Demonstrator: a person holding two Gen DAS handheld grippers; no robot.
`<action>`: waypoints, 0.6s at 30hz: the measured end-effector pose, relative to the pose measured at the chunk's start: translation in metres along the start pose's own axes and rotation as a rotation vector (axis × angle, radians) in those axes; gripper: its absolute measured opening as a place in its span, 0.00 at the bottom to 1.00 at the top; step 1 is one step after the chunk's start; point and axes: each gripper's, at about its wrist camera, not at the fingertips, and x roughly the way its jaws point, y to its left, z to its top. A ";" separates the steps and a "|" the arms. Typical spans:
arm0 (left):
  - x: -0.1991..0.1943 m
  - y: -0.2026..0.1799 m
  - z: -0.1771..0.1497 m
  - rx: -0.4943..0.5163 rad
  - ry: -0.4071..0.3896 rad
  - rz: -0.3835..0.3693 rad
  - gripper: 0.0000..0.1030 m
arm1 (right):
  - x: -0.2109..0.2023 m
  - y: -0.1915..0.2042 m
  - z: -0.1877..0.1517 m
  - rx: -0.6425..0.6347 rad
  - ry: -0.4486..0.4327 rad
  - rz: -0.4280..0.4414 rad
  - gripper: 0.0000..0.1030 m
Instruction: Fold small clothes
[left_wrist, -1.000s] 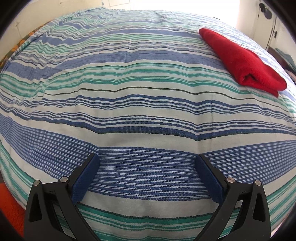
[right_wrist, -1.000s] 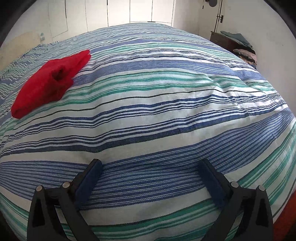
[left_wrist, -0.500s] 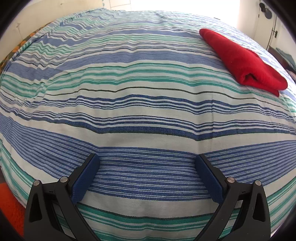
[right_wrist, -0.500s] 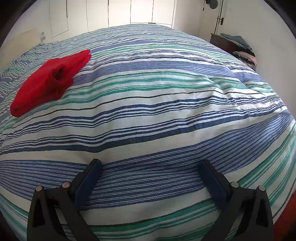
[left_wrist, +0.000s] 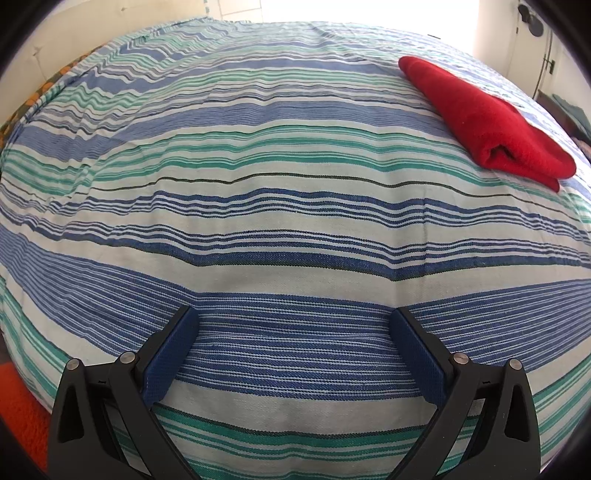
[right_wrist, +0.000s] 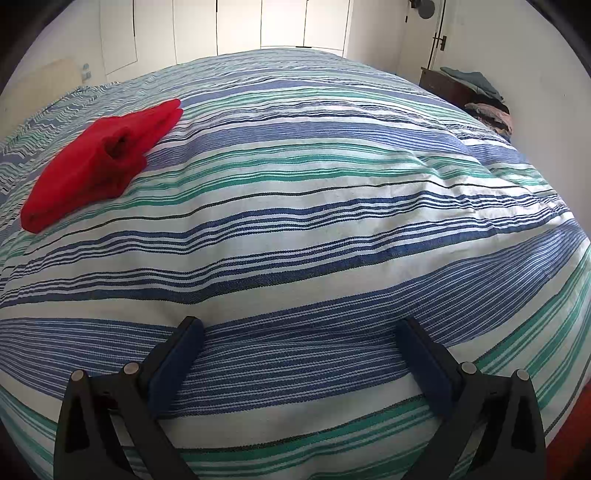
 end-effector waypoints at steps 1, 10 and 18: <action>0.000 0.000 0.000 0.000 -0.002 0.001 0.99 | 0.000 0.000 0.000 0.000 -0.001 0.000 1.00; -0.013 0.007 0.009 -0.020 0.048 -0.056 0.99 | -0.002 -0.003 0.006 0.010 0.039 0.027 1.00; -0.047 -0.008 0.077 -0.112 -0.035 -0.440 0.99 | -0.045 -0.014 0.066 0.101 -0.081 0.334 0.99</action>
